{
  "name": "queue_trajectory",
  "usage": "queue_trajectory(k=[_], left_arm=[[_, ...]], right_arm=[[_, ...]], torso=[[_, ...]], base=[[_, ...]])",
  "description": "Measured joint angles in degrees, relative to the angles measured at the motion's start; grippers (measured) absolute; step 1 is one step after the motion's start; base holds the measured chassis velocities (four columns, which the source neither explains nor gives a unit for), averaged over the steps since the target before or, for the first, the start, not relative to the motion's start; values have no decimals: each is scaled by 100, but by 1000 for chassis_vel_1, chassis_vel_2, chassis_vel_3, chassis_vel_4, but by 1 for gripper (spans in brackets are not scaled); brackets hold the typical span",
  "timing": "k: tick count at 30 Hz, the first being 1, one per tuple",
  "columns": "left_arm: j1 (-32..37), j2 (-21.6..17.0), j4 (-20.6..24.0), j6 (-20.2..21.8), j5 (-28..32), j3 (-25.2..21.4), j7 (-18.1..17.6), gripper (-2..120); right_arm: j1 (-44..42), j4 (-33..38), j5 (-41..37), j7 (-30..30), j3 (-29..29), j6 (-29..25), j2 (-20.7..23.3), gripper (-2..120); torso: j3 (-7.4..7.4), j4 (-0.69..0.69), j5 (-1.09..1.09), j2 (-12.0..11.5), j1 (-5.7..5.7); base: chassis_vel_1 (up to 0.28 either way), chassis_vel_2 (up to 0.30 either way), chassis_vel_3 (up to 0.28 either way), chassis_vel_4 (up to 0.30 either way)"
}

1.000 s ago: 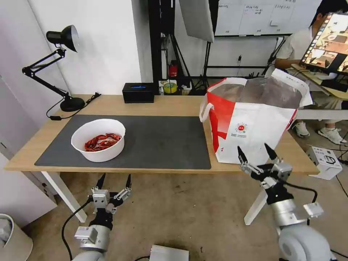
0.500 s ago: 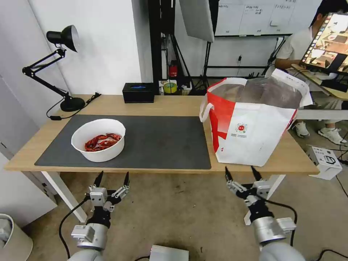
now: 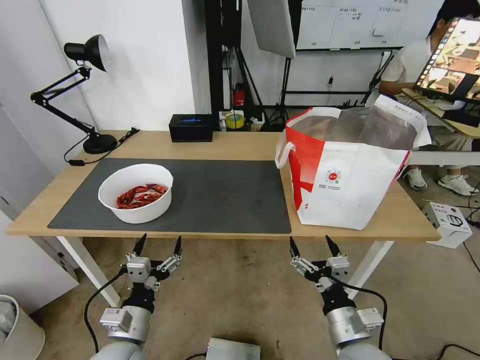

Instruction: Pick up the trash from the table and place it into the takeout bag.

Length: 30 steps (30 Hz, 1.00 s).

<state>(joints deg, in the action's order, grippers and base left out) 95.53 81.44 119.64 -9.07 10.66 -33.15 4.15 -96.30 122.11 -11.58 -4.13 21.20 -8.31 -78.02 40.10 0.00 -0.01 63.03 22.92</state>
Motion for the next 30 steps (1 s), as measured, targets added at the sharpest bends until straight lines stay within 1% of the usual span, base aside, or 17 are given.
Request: queue_trajectory(k=[6,25,27,30], left_arm=[[-14,-30,0,0,5,64,7,100],[52,-55,33,0,-3,77,15,100],[42,-74,35,4,0,69,16,100],[-55,-262,108,156,172,-24,-4,100]], right_arm=[[-48,29,175,0,-23,9,-132,100],[-54,32,245,-31,64,9,-113,100],[-54,32,244,-32,64,9,-112,100],[-54,31,244,-34,64,9,-111,100]], torso=[[0,0,0,0,0],[0,0,1,0,0],[0,0,0,0,0],[0,0,0,0,0]], base=[[0,0,0,0],[0,0,0,0],[0,0,0,0],[0,0,0,0]])
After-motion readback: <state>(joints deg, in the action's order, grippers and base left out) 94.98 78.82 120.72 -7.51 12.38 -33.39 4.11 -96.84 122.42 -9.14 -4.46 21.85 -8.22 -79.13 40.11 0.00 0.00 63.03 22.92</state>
